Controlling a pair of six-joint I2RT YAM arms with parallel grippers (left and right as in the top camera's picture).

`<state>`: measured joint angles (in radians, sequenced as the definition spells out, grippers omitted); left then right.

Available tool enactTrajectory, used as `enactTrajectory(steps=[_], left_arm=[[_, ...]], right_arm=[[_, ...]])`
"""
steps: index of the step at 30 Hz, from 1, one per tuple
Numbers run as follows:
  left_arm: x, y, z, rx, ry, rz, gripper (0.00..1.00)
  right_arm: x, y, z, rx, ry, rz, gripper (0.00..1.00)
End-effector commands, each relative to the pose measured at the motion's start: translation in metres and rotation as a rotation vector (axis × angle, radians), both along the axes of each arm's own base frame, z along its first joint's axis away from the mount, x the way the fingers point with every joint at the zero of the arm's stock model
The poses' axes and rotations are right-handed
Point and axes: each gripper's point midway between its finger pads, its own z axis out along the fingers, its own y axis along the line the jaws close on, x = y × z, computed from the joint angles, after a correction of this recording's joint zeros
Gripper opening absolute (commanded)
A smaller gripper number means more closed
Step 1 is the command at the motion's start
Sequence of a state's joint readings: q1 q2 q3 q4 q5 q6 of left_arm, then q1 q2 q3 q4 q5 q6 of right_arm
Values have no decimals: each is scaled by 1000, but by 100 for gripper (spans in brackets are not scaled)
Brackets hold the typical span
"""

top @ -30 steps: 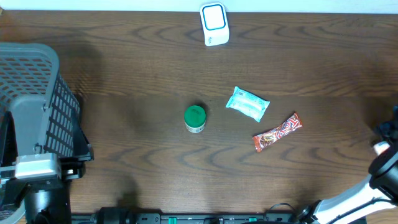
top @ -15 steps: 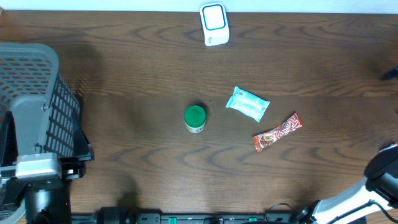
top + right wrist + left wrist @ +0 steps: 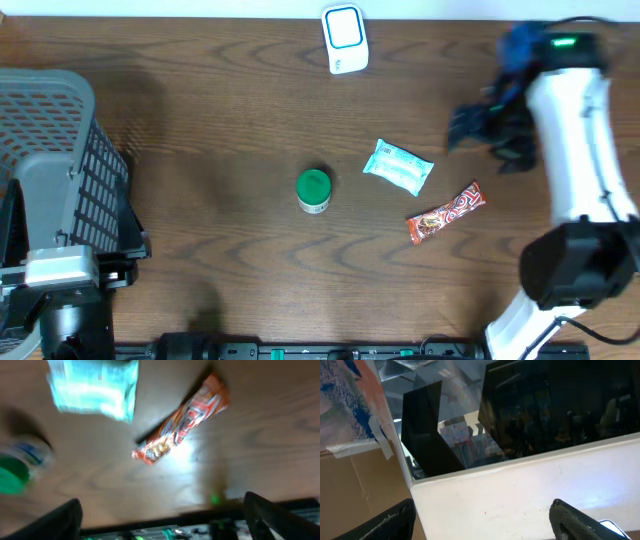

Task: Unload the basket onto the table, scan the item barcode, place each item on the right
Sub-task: 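Return the right gripper to the red snack bar and grasp it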

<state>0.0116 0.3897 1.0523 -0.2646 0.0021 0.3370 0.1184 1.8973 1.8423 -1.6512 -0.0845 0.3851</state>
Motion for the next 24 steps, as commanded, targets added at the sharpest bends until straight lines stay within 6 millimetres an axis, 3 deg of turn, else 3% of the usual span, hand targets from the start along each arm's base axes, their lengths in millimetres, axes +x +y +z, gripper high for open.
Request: enactTrajectory(steps=[1,4,9,11,14,15,19,24], left_arm=[[0,-2,-2,7,1,-10,86],[0,-2,-2,7,0,-10,86],[-1,-2,-1,7,-2,-11,86],[-1,-2,-1,7,-5,-13,86],[-2,-2,-1,7,-6,-13,86],[-2,-2,-1,7,-6,-13,86],[-2,-2,-1,7,-6,-13,86],[-3,-2,0,7,-10,-13,86]], right_arm=[[-22,14,-14,-193,30,8,99],[-38,39,-40,-275,37,-31,99],[-46,76,-89,-262,-18,27,99],[-51,85,-102,-254,-28,58,88],[-61,84,-108,-289,-16,156,89],[-62,84,-109,-295,-15,161,99],[-64,84,-109,-274,6,52,99],[-57,64,-117,-273,53,-85,95]])
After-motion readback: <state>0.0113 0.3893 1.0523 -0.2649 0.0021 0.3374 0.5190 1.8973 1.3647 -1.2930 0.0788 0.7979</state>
